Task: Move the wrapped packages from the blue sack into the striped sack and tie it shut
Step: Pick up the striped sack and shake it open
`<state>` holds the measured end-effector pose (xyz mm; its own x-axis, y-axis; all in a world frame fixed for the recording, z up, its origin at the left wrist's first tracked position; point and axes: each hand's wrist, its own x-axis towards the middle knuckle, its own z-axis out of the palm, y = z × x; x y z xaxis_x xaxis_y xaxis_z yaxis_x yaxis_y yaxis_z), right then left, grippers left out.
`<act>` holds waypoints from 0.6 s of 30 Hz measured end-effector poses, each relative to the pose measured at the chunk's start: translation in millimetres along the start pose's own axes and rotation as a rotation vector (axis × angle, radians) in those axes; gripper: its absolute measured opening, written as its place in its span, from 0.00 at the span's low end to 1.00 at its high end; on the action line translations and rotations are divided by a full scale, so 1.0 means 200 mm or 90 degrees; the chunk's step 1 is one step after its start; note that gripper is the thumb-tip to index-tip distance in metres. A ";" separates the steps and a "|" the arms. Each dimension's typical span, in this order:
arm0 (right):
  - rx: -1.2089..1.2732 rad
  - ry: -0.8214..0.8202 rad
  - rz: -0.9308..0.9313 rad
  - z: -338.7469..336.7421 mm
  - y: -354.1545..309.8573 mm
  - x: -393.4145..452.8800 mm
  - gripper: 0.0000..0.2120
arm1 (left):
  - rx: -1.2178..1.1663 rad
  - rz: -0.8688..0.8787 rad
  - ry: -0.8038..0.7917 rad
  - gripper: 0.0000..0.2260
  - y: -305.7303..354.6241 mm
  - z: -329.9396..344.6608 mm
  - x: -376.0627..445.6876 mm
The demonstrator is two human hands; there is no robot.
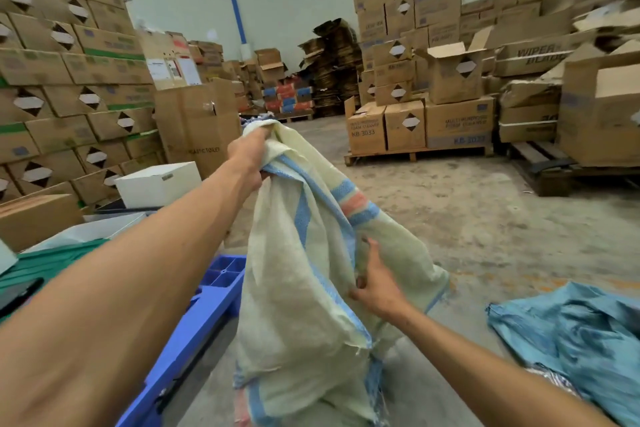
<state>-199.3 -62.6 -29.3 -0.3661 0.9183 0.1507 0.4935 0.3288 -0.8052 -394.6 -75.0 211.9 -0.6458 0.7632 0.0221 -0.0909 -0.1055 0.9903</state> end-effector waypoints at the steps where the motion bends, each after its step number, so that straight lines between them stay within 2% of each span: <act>1: 0.016 -0.023 0.024 0.01 0.02 0.01 0.42 | -0.008 0.000 0.003 0.27 0.01 -0.07 0.02; 2: -0.022 -0.053 0.025 0.02 0.03 0.01 0.29 | -0.016 0.001 0.007 0.30 0.02 -0.14 0.06; 3: -0.083 -0.081 0.021 0.02 0.02 0.01 0.12 | -0.019 0.001 0.002 0.32 0.04 -0.22 0.10; 4: -0.117 -0.101 0.010 0.02 0.03 0.01 0.06 | -0.014 -0.003 -0.001 0.35 0.04 -0.27 0.13; 5: -0.131 -0.096 0.000 0.02 0.02 0.03 0.14 | -0.009 -0.001 -0.012 0.36 0.05 -0.32 0.16; 6: -0.106 -0.068 -0.016 0.01 0.01 0.04 0.17 | 0.010 0.003 -0.006 0.34 0.06 -0.35 0.17; 8: -0.009 0.043 -0.017 -0.06 -0.06 0.07 0.14 | 0.076 0.028 0.051 0.28 0.08 -0.41 0.15; 10: 0.107 0.152 -0.017 -0.18 -0.18 0.09 0.11 | 0.184 0.026 0.063 0.31 0.04 -0.45 0.17; 11: 0.157 0.172 -0.018 -0.24 -0.26 0.10 0.10 | 0.220 0.006 0.025 0.36 0.01 -0.47 0.16; 13: 0.217 0.172 -0.008 -0.34 -0.43 0.14 0.09 | 0.245 -0.030 -0.066 0.55 -0.06 -0.47 0.16; 14: 0.243 0.167 0.012 -0.36 -0.51 0.18 0.09 | 0.269 -0.029 -0.090 0.60 -0.09 -0.45 0.14; 16: 0.282 0.152 0.062 -0.40 -0.65 0.25 0.09 | 0.435 0.078 -0.163 0.61 -0.17 -0.37 0.06; 18: 0.298 0.140 0.075 -0.42 -0.76 0.31 0.08 | 0.622 0.290 -0.138 0.52 -0.29 -0.29 -0.08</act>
<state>-230.2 -37.8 150.0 -0.1311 0.9841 0.1198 0.0976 0.1330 -0.9863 -422.7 -117.4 146.3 -0.3104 0.8868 0.3423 0.8232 0.0706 0.5634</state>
